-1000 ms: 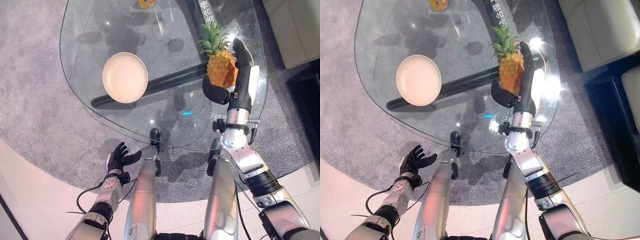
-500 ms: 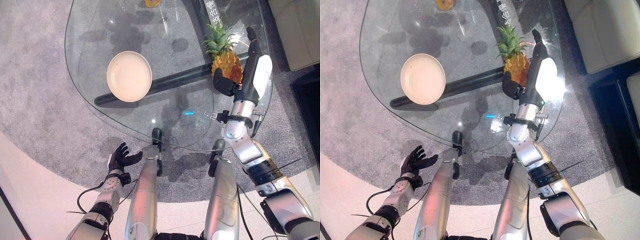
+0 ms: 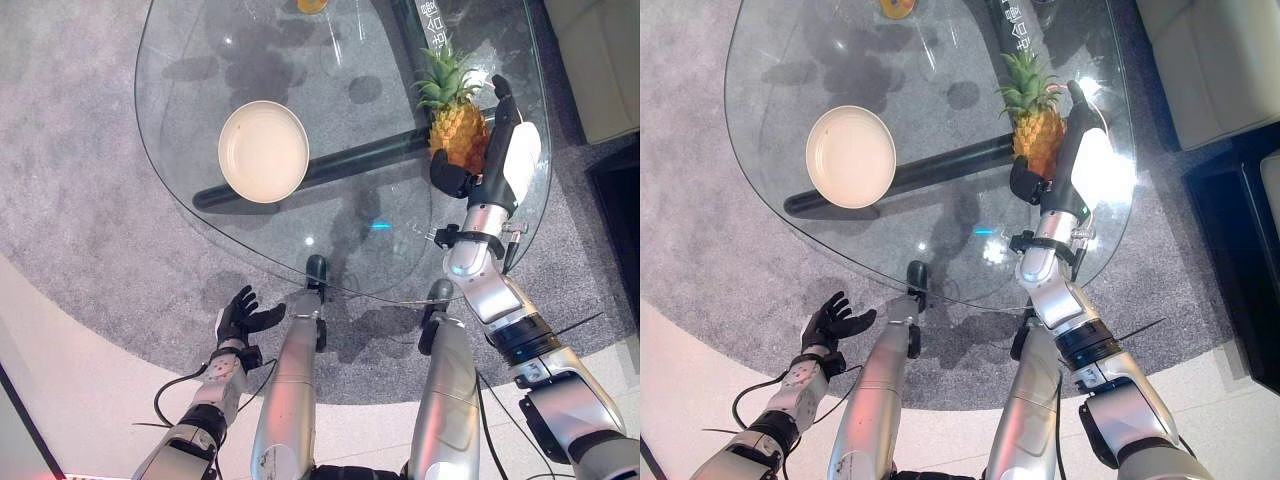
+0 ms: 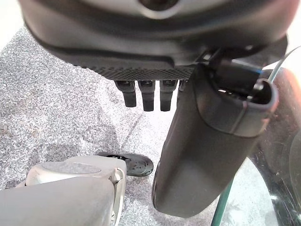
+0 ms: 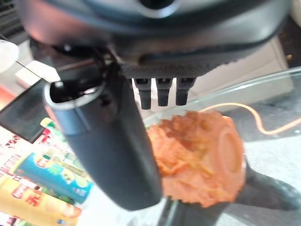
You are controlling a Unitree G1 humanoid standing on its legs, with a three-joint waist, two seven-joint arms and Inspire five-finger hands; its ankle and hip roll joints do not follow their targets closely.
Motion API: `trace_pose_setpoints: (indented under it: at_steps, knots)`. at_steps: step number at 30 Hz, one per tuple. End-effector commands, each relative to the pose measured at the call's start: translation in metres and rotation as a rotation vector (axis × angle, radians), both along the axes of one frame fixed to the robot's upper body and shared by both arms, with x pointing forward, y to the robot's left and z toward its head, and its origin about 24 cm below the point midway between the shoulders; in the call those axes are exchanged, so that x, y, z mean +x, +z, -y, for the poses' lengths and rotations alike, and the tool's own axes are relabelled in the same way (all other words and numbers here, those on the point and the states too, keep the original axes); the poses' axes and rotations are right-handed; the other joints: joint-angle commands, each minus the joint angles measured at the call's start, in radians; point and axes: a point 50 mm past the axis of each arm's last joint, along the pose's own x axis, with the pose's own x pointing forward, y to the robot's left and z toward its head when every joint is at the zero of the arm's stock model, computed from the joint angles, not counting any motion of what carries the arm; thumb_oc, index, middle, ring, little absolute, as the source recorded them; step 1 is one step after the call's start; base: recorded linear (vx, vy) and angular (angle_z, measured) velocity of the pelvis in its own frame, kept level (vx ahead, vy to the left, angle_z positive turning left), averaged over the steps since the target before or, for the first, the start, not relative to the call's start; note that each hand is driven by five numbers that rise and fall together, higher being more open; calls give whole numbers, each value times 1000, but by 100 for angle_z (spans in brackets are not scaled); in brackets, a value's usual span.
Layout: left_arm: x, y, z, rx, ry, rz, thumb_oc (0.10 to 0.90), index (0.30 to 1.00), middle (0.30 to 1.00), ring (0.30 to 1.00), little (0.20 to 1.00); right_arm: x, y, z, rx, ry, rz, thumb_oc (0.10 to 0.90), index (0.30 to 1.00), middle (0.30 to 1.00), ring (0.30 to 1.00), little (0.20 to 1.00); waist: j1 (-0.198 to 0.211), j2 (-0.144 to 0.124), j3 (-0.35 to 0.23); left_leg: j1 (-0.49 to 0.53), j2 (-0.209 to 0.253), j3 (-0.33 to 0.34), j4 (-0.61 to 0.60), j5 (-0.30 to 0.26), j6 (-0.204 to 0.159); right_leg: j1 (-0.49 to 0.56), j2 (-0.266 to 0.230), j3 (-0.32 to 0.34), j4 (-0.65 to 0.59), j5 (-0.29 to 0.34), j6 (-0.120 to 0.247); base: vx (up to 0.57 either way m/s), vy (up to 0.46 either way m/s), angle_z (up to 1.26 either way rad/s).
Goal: Pick up the fruit to the plate
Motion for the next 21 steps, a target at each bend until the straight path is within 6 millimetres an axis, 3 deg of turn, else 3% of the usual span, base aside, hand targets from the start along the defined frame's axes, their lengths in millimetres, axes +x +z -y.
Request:
trace_pose_setpoints:
  at_steps: [1, 21]
  knots:
    - [-12, -9, -6, 42, -2, -31, 800, 900, 900, 900, 900, 0, 39, -3, -4, 6, 164, 800, 900, 900, 900, 900, 2, 53, -23, 5, 9, 6, 80, -64, 49, -5, -23, -31, -120, 166, -8, 0, 0, 0]
    - [-9, -7, -6, 50, -4, -19, 800, 900, 900, 900, 900, 14, 7, 10, 107, -21, -66, 800, 900, 900, 900, 900, 9, 50, -23, 1, 10, 9, 70, -58, 49, -6, -16, -39, -127, 168, -12, 0, 0, 0]
